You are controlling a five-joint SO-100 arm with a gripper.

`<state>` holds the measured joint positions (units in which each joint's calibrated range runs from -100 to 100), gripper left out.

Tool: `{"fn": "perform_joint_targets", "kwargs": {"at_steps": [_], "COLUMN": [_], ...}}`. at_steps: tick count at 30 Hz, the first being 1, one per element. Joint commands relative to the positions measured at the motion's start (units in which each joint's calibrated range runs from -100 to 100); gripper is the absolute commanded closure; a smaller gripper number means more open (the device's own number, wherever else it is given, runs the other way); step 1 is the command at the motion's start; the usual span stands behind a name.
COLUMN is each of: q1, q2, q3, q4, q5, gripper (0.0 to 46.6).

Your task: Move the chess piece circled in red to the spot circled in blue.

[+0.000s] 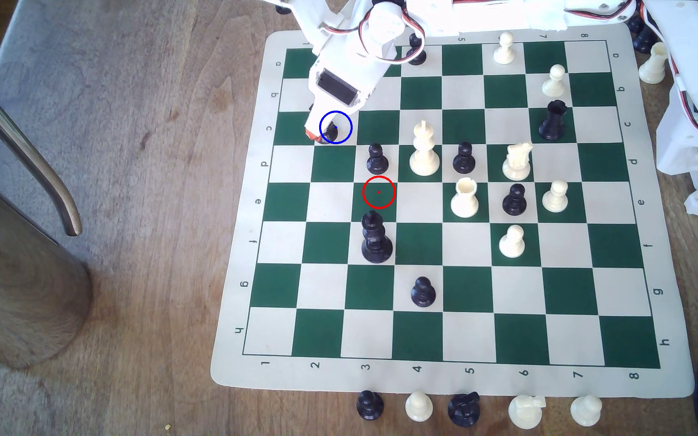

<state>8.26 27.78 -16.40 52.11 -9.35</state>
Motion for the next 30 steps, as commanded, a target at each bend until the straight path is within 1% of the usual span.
{"fn": "perform_joint_targets", "kwargs": {"at_steps": [1,8,11,12,13,15,18,30], "q1": [-0.7,-0.9,-0.9,-0.9,-0.9,-0.9,-0.9,-1.0], "q2": [-2.1,-2.3,-2.3,-2.3,-2.2,-2.1,-2.1,-3.6], "q3": [-4.2,-4.3,-4.5,-4.5,-4.5,-4.4,-4.3,-4.2], "q4": [0.3,0.3,-0.1,-0.2,-0.4,-0.4,-0.5,0.2], "q5": [0.1,0.1,-0.1,-0.1,0.0,0.0,-0.2,0.0], "gripper": [27.5,28.0,29.4,30.9,35.2,40.2,44.3,44.7]}}
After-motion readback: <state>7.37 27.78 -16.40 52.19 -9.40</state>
